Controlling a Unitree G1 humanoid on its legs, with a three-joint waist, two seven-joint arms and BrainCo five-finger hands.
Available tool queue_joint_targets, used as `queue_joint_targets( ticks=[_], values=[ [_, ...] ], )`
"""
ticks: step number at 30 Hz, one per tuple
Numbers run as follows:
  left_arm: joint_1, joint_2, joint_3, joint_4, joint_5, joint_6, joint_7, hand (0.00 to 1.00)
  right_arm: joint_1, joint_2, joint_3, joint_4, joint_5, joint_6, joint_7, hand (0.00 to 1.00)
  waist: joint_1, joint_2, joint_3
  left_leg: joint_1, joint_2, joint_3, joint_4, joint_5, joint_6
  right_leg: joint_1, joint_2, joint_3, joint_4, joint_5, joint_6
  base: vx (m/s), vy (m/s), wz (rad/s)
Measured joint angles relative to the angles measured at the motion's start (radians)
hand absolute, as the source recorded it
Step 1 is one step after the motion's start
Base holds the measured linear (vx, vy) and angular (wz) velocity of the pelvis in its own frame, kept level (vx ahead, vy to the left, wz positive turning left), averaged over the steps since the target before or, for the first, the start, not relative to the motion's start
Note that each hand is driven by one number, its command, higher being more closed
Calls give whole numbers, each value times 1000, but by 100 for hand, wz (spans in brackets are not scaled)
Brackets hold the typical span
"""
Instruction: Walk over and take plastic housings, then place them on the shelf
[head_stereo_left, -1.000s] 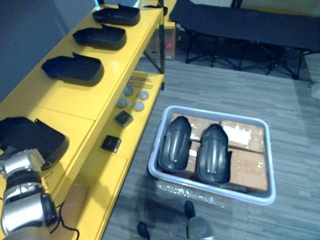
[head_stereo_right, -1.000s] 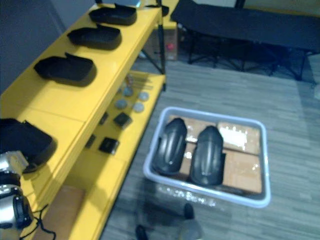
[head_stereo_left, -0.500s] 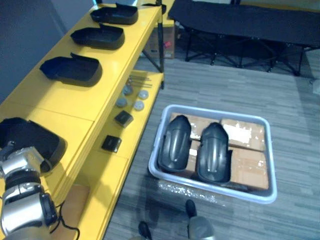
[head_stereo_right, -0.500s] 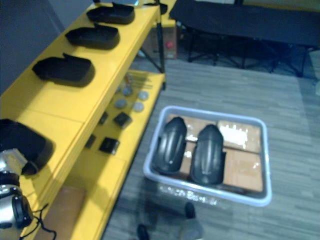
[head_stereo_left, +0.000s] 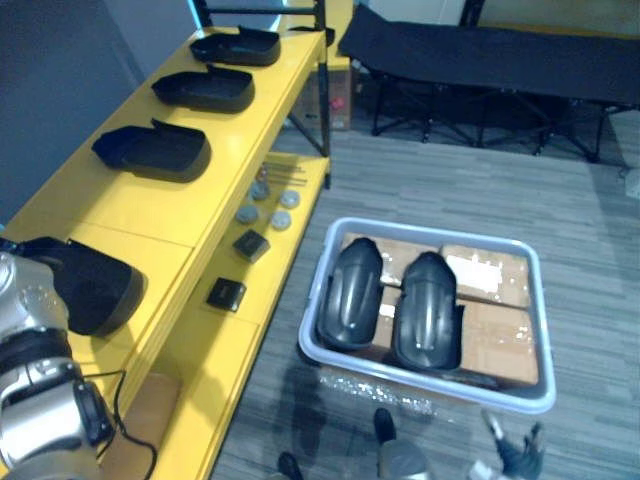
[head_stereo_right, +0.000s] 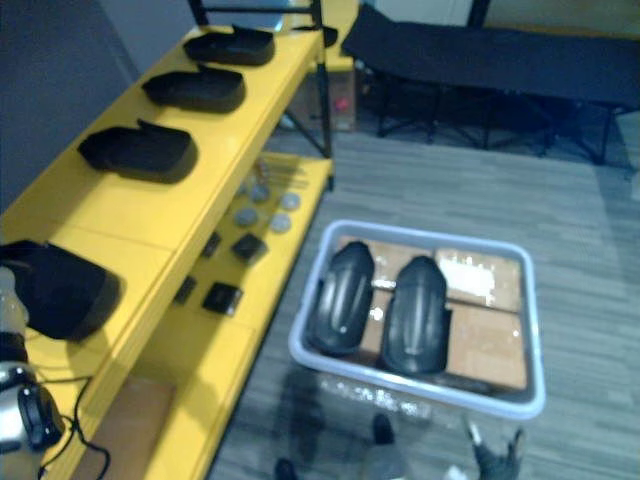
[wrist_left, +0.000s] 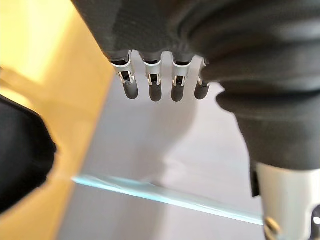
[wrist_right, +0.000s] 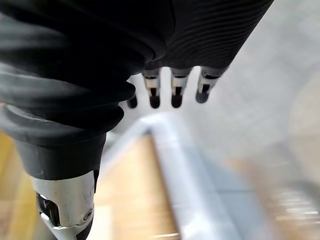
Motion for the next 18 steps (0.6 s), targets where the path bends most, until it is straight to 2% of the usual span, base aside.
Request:
queue_joint_targets(
  ticks=[3,5,7,8,9,12,15,18],
  values=[
    [164,-134,71,-225,80,-52,5,0,-12,5,-67,-242,-76,-8,-34,0,24,-7,-13,28,8,-8,-13,0,-1,30,8,-21,-3,-1,-2,56,-28,9],
    [245,-188,73,-372,131,-59,20,0,-33,4,-122,-330,-95,-16,-42,0,45,-17,-22,28,8,-13,-13,0,-1,33,7,-26,-3,-1,-2,22,-4,10],
    [319,-243,73,-495,188,-72,33,0,-59,3,-170,-395,-95,-23,-51,0,51,-20,-26,34,8,-33,-14,0,-1,52,2,-53,-4,-1,-2,1,4,25],
    [385,-289,73,-578,239,-81,48,0,-82,-2,-203,-435,-93,-34,-52,0,62,-20,-38,49,6,-36,-21,0,-1,65,1,-70,-4,-1,-2,-22,8,21],
    [469,-343,78,-660,298,-85,83,0,-110,-21,-223,-470,-94,-58,-53,0,77,-18,-78,44,2,-38,-28,0,0,64,-1,-76,-4,-2,-1,-29,13,11],
    [551,-419,107,-718,382,-81,131,0,-145,-40,-224,-536,-96,-88,-52,0,96,-25,-110,41,-9,-74,-29,2,3,84,-14,-120,-4,-17,7,-33,-4,27],
    [639,-482,157,-722,393,-77,183,0,-194,-68,-184,-573,-93,-99,-39,0,115,-27,-129,40,-16,-101,-39,6,10,96,-20,-153,-5,-34,14,-75,-22,33],
    [685,-508,190,-717,394,-61,219,0,-216,-74,-150,-572,-70,-101,-5,0,130,-34,-145,17,-20,-140,-49,20,9,94,-29,-192,-7,-45,12,-61,-20,42]
  ],
)
